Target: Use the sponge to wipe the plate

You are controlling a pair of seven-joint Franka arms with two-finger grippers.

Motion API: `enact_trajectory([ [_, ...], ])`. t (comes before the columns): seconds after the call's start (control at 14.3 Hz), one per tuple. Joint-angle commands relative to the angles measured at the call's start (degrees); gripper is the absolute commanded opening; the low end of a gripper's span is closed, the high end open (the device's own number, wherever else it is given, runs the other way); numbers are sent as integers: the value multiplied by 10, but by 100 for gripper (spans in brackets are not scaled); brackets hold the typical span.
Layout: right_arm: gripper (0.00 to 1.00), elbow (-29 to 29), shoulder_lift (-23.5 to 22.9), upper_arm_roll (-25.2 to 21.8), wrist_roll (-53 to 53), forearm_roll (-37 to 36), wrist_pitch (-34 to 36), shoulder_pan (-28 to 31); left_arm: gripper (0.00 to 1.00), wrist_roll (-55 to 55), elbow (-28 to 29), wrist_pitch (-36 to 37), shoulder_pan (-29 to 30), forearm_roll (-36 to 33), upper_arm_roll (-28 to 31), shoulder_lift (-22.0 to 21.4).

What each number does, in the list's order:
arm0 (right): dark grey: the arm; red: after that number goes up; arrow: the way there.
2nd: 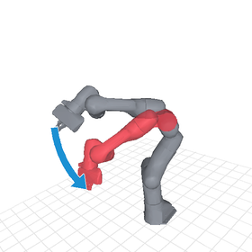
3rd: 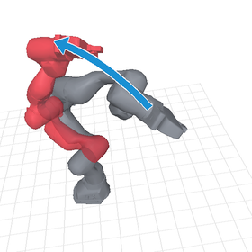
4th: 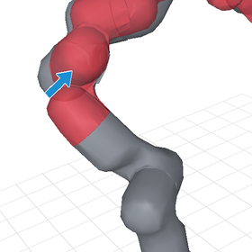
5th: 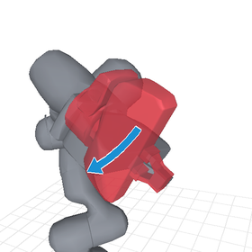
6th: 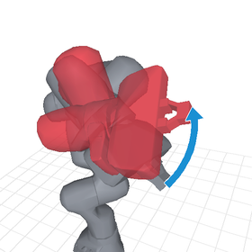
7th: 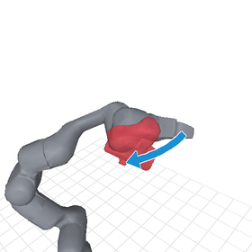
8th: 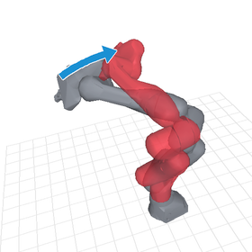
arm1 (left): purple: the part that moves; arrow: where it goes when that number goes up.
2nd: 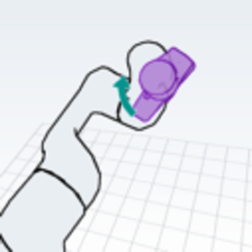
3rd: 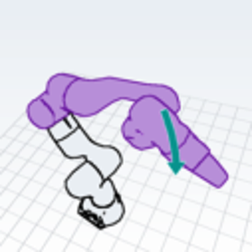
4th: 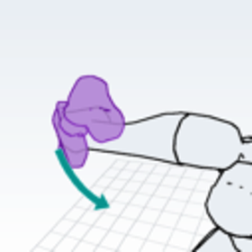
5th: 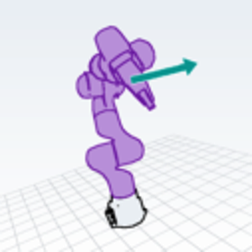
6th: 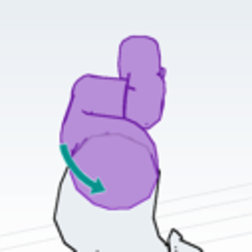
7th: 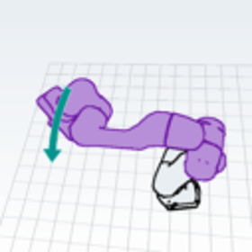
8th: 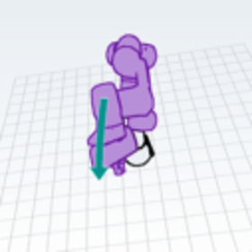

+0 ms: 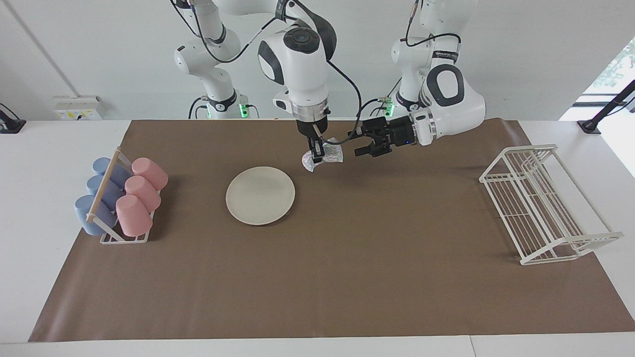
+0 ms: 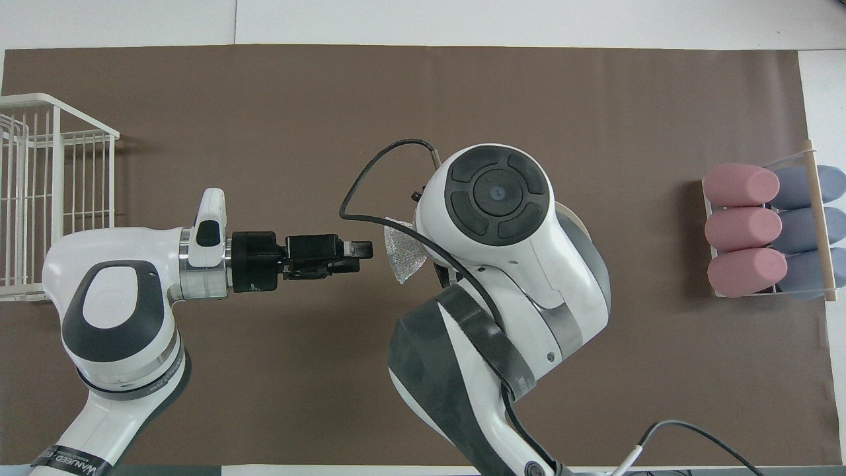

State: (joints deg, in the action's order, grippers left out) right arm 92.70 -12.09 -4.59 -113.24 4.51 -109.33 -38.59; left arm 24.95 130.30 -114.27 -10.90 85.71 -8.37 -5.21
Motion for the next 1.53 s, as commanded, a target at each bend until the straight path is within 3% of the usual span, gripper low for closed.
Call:
enact_trajectory([
  [0.0,0,-18,-9,4,-9,-13,12,4,99,29,-8,-34,-25,37,1,14],
  [0.21,0,-18,-9,4,-8,-13,11,4,98,35,-18,-54,-44,49,2,20],
  [0.35,0,-18,-9,4,-8,-13,10,5,88,35,-22,-78,-58,53,2,26],
  [0.77,0,-18,-10,4,-8,-13,9,7,0,33,-24,-86,-62,66,2,27],
  [1.19,0,-18,-10,4,-1,-13,3,10,0,26,-22,-84,-62,67,2,25],
  [1.26,15,-16,-7,5,15,-13,4,12,0,26,-22,-85,-62,67,2,26],
  [1.33,40,-16,-5,4,43,-13,8,14,0,26,-22,-84,-62,67,2,25],
  [1.4,83,-12,-1,2,69,-13,10,18,0,26,-21,-83,-62,67,2,25],
  [1.47,100,-9,5,2,75,-13,8,23,0,25,-21,-83,-62,67,2,25],
])
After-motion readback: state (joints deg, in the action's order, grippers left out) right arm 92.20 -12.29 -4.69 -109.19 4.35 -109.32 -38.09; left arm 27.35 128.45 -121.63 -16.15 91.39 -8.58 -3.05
